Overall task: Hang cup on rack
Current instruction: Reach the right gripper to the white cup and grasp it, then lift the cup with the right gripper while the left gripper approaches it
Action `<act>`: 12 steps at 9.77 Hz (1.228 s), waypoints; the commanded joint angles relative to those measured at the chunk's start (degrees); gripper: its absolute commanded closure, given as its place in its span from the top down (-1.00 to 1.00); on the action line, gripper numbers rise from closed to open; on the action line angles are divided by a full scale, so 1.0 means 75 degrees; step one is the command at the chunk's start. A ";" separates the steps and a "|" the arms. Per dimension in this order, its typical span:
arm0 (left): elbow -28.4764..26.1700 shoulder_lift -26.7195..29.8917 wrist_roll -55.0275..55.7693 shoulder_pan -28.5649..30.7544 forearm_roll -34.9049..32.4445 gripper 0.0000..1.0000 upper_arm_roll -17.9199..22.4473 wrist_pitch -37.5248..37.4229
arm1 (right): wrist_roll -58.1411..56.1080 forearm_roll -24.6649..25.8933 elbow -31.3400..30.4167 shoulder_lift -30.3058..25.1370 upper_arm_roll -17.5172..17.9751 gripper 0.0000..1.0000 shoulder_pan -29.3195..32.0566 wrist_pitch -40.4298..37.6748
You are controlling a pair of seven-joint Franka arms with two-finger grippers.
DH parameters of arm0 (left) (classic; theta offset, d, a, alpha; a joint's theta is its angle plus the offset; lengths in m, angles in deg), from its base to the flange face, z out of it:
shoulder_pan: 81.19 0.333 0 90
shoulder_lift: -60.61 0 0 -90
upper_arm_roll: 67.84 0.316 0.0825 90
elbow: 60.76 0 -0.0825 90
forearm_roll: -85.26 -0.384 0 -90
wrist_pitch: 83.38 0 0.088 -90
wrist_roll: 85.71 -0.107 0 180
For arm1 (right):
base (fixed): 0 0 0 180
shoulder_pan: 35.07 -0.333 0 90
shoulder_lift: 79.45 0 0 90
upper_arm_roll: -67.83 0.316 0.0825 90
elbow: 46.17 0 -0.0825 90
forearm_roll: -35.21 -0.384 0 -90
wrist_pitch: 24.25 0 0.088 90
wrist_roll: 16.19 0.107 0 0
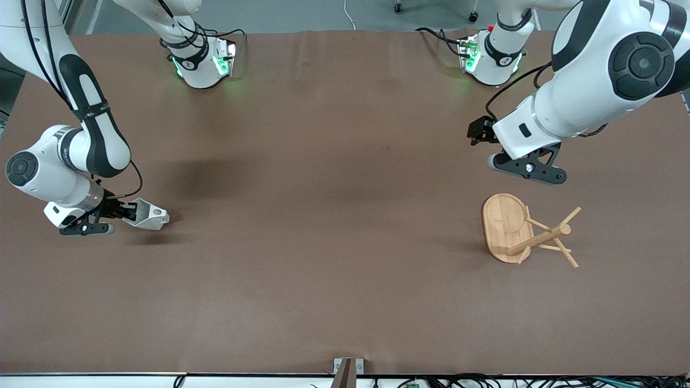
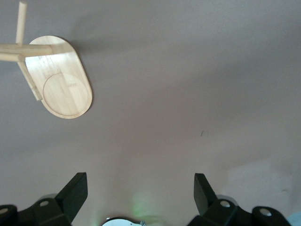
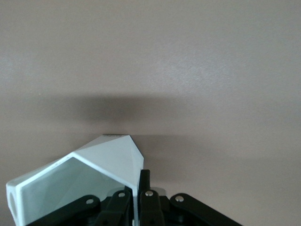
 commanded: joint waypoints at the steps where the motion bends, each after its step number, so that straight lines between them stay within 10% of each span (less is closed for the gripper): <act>1: -0.0014 -0.0359 -0.0256 -0.0239 0.0099 1.00 -0.0142 0.0495 | -0.0035 -0.0110 0.0709 -0.0404 0.0004 -0.99 -0.0163 -0.1415; 3: -0.0026 -0.0581 -0.0525 -0.0345 0.0099 1.00 -0.0621 0.1070 | 0.0000 -0.0272 0.1845 -0.0628 0.0027 -0.99 -0.0374 -0.3103; 6: -0.0038 -0.0793 -0.1529 -0.0893 0.0005 1.00 -0.1045 0.2053 | 0.0211 -0.2855 0.2530 -0.0967 0.0132 -0.99 -0.0515 -0.5122; 12: -0.0026 -0.0968 -0.2460 -0.1339 0.0099 1.00 -0.2123 0.4244 | 0.0493 -0.6478 0.2111 -0.1062 0.0436 -0.99 -0.2318 -0.5326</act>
